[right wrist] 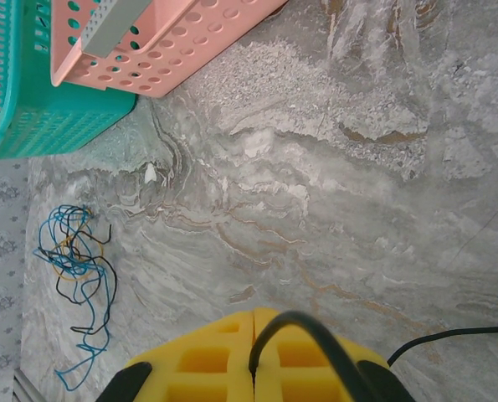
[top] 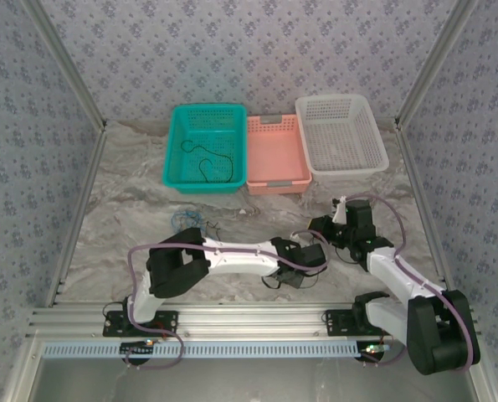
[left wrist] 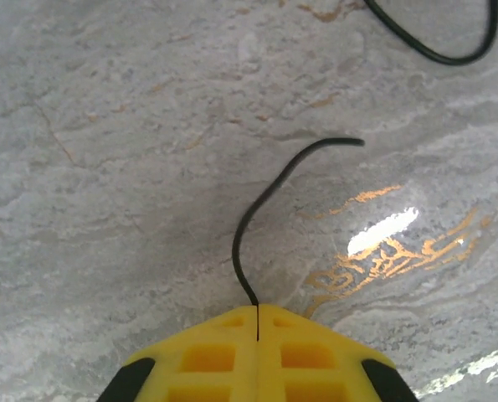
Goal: Untangle the cables
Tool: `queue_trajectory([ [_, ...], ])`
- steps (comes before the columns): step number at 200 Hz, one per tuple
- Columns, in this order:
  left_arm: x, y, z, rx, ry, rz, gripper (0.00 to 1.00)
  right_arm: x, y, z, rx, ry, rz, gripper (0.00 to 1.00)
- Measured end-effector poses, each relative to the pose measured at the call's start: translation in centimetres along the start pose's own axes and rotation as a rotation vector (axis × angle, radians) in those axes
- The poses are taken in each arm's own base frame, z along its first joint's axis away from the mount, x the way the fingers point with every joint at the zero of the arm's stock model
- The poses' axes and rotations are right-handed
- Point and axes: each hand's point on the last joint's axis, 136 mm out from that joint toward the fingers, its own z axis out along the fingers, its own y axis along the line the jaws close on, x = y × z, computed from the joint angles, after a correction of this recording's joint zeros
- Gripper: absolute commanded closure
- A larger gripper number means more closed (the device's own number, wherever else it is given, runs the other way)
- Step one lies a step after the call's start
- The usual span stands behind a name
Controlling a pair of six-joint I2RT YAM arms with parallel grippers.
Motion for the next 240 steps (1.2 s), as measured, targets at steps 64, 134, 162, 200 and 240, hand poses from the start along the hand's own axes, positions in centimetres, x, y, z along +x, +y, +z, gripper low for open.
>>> queue_trajectory([
  [64, 0.1, 3.1, -0.6, -0.042, -0.034, -0.075, 1.00, -0.1, 0.8, -0.7, -0.024, -0.015, -0.013, 1.00],
  [134, -9.7, 13.5, -11.9, 0.082, -0.330, -0.357, 1.00, 2.3, 2.8, -1.0, -0.040, 0.044, -0.044, 1.00],
  [162, -13.2, 18.9, -17.2, 0.133, -0.464, -0.473, 1.00, 4.2, 4.3, -0.5, -0.038, 0.094, -0.063, 1.00],
  [200, -17.1, 25.2, -25.2, 0.227, -0.656, -0.586, 1.00, 4.0, 11.6, -0.4, -0.091, 0.114, -0.145, 1.00],
  [240, -21.3, 30.4, -34.0, 0.328, -0.890, -0.639, 1.00, 0.9, 24.2, -0.5, -0.234, 0.090, -0.228, 1.00],
])
